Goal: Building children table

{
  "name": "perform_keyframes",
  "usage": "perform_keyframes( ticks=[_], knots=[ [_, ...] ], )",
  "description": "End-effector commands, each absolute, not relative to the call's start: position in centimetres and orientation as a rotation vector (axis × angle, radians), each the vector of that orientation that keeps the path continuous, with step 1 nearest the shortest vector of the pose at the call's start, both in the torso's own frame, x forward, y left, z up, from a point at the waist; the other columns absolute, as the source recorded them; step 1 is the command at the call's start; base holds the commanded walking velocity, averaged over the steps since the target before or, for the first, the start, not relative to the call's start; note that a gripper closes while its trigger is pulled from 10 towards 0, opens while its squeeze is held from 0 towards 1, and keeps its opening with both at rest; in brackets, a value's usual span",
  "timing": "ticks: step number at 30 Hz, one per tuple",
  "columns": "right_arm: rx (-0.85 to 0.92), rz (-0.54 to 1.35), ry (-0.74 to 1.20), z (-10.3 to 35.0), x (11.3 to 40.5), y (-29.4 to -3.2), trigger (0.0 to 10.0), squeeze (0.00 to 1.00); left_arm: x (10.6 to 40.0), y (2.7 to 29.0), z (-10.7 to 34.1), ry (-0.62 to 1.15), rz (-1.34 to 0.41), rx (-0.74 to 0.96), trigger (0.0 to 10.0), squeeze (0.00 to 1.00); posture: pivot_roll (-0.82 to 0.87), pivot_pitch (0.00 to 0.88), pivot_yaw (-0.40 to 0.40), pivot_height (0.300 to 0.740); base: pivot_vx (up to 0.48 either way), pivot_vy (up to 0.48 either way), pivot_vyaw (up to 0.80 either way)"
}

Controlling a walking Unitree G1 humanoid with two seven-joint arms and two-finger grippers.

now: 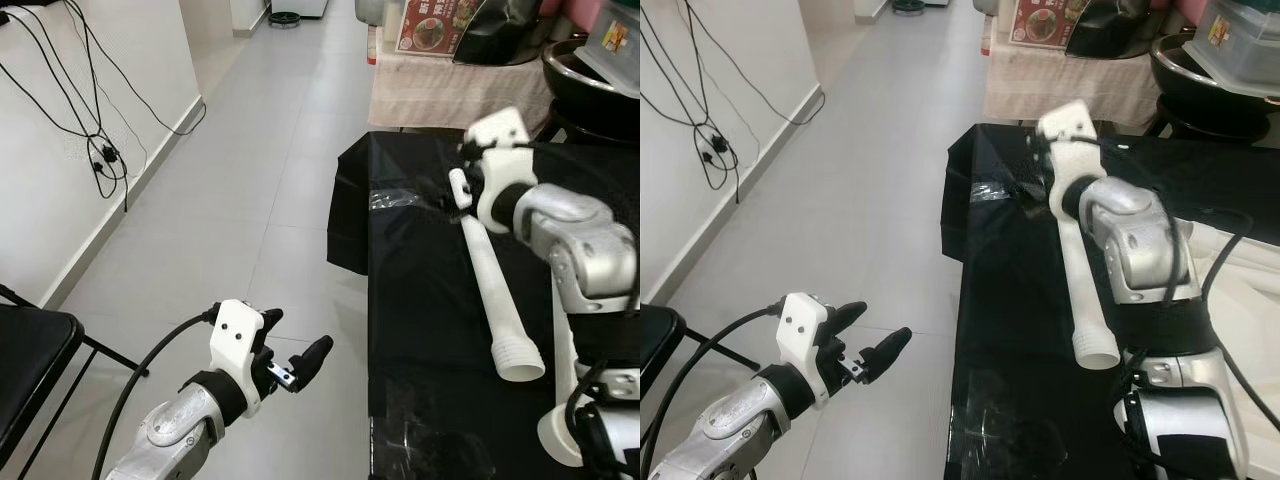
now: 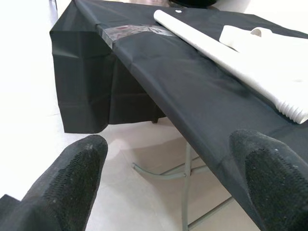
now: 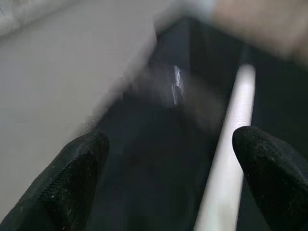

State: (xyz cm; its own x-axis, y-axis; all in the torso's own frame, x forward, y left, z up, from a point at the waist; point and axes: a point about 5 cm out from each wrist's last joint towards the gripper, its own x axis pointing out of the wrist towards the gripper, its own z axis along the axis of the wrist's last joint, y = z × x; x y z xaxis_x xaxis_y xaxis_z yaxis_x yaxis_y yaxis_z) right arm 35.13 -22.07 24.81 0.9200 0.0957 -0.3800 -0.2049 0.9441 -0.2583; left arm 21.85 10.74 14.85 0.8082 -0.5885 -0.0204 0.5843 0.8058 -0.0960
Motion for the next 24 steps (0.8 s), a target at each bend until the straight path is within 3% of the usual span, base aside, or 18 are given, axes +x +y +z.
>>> perform_keyframes(
  ticks=[1,2,9,20,21,22,23,24],
  knots=[
    [-0.256,0.087,0.489,23.3,35.0,-23.0,10.0,0.71,21.7,10.6,14.6,0.057,-0.627,-0.085,10.0,0.00,0.04,0.110,-0.073,0.740,0.000,0.000,0.00],
    [-0.232,0.053,0.534,22.5,35.0,-23.5,10.0,0.00,21.7,10.6,14.6,0.056,-0.626,-0.086,10.0,0.00,0.04,0.112,-0.075,0.740,0.000,0.000,0.00],
    [-0.128,-0.031,0.716,19.9,34.8,-24.7,10.0,0.00,21.7,10.5,14.7,0.052,-0.624,-0.089,10.0,0.00,0.04,0.116,-0.078,0.740,0.000,0.000,0.00],
    [-0.112,-0.099,0.824,17.4,34.1,-25.9,9.7,0.00,21.6,10.5,14.7,0.050,-0.623,-0.089,10.0,0.00,0.04,0.119,-0.082,0.740,0.000,0.000,0.00],
    [-0.113,-0.095,0.844,17.1,34.0,-25.9,1.0,0.00,21.6,10.5,14.7,0.050,-0.623,-0.088,10.0,0.00,0.04,0.120,-0.084,0.740,0.000,0.000,0.00],
    [-0.113,-0.092,0.855,16.9,33.9,-25.9,1.0,0.00,21.6,10.5,14.7,0.049,-0.623,-0.088,10.0,0.00,0.04,0.120,-0.084,0.740,0.000,0.000,0.00],
    [-0.115,-0.092,0.862,16.7,33.9,-25.9,0.0,0.00,21.6,10.5,14.7,0.049,-0.623,-0.088,10.0,0.00,0.04,0.122,-0.084,0.740,0.000,0.000,0.00],
    [-0.115,-0.092,0.862,16.7,33.9,-25.9,0.0,0.00,21.6,10.5,14.7,0.049,-0.623,-0.088,10.0,0.00,0.04,0.122,-0.084,0.740,0.000,0.000,0.00]
  ],
)
